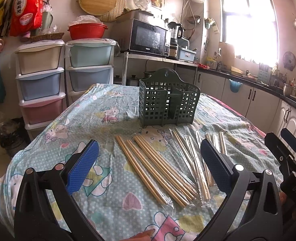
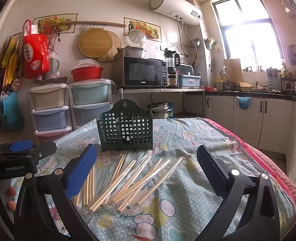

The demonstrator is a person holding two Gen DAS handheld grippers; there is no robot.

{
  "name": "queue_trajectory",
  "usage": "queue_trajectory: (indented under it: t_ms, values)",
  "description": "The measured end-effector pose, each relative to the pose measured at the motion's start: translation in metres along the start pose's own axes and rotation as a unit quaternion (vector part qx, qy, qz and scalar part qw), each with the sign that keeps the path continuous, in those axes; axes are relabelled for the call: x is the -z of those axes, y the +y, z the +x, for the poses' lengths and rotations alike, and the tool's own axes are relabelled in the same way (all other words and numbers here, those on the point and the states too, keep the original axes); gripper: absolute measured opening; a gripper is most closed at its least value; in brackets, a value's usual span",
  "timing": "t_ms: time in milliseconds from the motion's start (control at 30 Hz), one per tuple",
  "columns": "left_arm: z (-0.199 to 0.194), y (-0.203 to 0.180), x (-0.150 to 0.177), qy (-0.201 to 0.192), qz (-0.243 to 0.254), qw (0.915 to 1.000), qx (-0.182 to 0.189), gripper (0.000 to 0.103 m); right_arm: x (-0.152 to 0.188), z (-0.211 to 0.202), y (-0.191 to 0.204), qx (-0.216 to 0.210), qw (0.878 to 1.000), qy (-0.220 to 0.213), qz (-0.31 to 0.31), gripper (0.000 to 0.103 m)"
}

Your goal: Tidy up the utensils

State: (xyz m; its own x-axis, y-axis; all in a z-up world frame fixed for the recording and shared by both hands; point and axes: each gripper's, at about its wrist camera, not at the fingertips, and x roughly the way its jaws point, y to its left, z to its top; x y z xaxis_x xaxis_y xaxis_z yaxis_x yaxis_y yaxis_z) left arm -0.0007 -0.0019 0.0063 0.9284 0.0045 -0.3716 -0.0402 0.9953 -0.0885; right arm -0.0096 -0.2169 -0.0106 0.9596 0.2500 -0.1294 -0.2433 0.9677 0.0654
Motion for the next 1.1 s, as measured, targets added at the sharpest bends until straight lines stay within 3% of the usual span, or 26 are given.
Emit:
queue_trajectory:
  t_ms: [700, 1100]
  values:
    - [0.000, 0.000, 0.000, 0.002, 0.000, 1.0000, 0.001, 0.093, -0.001, -0.001, 0.000, 0.001, 1.000, 0.002, 0.002, 0.097]
    - [0.018, 0.014, -0.003, 0.040, -0.011, 0.9991, -0.003, 0.093, -0.019, 0.021, 0.003, -0.027, 0.998, 0.031, -0.041, 0.097]
